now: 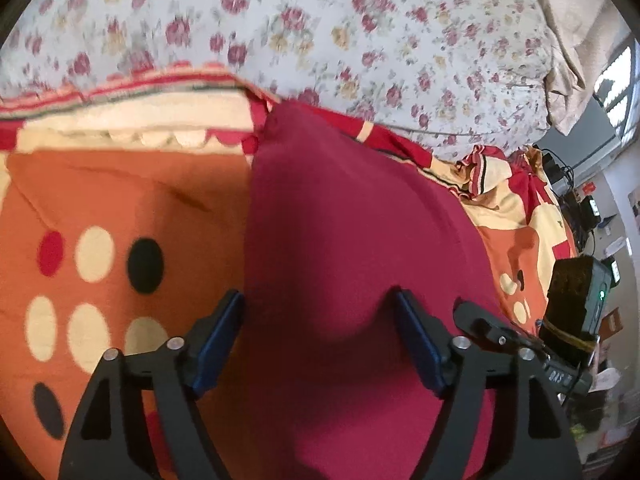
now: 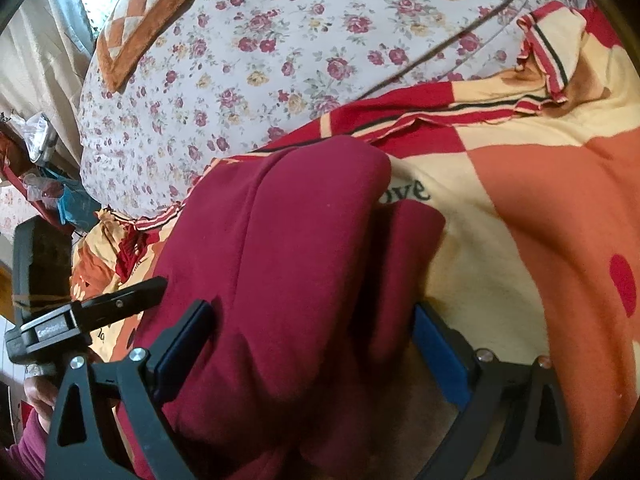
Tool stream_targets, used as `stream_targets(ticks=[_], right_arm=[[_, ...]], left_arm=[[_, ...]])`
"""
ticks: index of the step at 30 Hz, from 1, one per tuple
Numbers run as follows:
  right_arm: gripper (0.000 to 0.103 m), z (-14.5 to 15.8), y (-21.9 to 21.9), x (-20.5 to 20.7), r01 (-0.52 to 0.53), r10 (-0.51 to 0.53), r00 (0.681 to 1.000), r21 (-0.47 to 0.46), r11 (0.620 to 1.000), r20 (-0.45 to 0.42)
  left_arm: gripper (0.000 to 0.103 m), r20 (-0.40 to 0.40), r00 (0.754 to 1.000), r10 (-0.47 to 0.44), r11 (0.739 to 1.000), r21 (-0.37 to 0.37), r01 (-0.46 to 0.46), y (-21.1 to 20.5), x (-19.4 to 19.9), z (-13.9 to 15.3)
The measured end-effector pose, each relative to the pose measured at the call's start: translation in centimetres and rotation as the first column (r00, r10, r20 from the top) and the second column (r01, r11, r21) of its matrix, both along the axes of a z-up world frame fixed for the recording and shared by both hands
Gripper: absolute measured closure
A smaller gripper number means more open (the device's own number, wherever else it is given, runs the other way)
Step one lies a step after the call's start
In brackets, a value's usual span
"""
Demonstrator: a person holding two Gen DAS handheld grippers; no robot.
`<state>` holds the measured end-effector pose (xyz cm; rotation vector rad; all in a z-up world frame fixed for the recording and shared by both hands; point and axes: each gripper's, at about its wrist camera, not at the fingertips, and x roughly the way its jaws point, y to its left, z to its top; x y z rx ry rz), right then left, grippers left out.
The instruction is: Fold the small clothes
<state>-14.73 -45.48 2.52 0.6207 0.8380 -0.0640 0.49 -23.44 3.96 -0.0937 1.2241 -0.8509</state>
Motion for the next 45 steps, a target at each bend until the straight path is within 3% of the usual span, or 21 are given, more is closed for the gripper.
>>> stream_targets(ticks=[3,8,10,14,16,22,27,31,34,36,39,42,45], right_arm=[[0.003,0.0,0.2,0.0,0.002,-0.002,1.0,-0.015,1.0,0.002],[0.003,-0.1,0.5,0.0,-0.005,0.006,0.999,-0.021,1.0,0.034],[0.015,0.1,0.8,-0.1,-0.008,0.009,0.999,-0.028,1.0,0.046],[0.027,1.0,1.7,-0.4,-0.007,0.011,0.998,-0.061,0.998,0.063],[0.032,1.6,2.1,-0.8,-0.01,0.014,0.997,-0.056,0.998,0.077],[0.038,4.8,4.9,-2.5,-0.105,0.106,0.984,-0.01,0.994,0.143],[0.038,4.8,8.6,-4.1,-0.19,0.184,0.979,0.052,0.98,0.092],[0.034,3.3,10.5,-4.1,-0.207,0.206,0.978,-0.023,0.978,-0.031],[0.026,2.4,10.5,-5.0,-0.147,0.147,0.986,0.005,0.989,-0.072],[0.026,2.5,10.3,-6.5,-0.106,0.109,0.991,0.051,0.993,-0.072],[0.026,3.8,10.3,-8.7,-0.066,0.067,0.996,0.019,0.998,-0.065],[0.026,6.4,10.8,-10.3,-0.061,0.061,0.998,-0.036,0.997,0.001],[0.026,9.3,11.8,-11.1,-0.092,0.099,0.991,-0.078,0.993,0.091]], left_arm=[[0.036,-0.064,0.998,0.005,1.0,-0.008,-0.005,-0.2,0.4,-1.1],[0.035,-0.056,0.998,-0.031,0.999,0.002,0.032,-0.8,-0.3,-1.1],[0.042,-0.032,0.999,-0.031,0.999,0.008,0.031,-0.9,-0.8,-0.8],[0.062,0.016,1.0,-0.019,0.999,-0.03,0.02,-0.1,-1.6,0.1],[0.069,0.002,1.0,-0.001,0.999,-0.048,0.001,0.7,-1.8,0.6],[0.075,0.004,1.0,0.004,0.999,-0.044,-0.004,3.9,-4.3,3.9],[0.075,0.011,0.999,0.05,0.998,-0.03,-0.05,8.8,-7.8,6.3],[0.075,0.015,0.997,0.078,0.997,0.024,-0.078,11.1,-10.1,4.8],[0.075,0.098,0.99,0.098,0.99,0.089,-0.107,11.5,-11.1,3.8],[0.074,0.101,0.987,0.122,0.99,0.063,-0.129,12.3,-11.3,3.7],[0.069,0.144,0.979,0.141,0.986,0.068,-0.152,12.8,-11.4,4.5],[0.066,0.271,0.946,0.179,0.976,0.071,-0.205,13.4,-12.1,6.2],[0.066,0.317,0.922,0.223,0.967,0.05,-0.252,14.4,-12.9,7.3]])
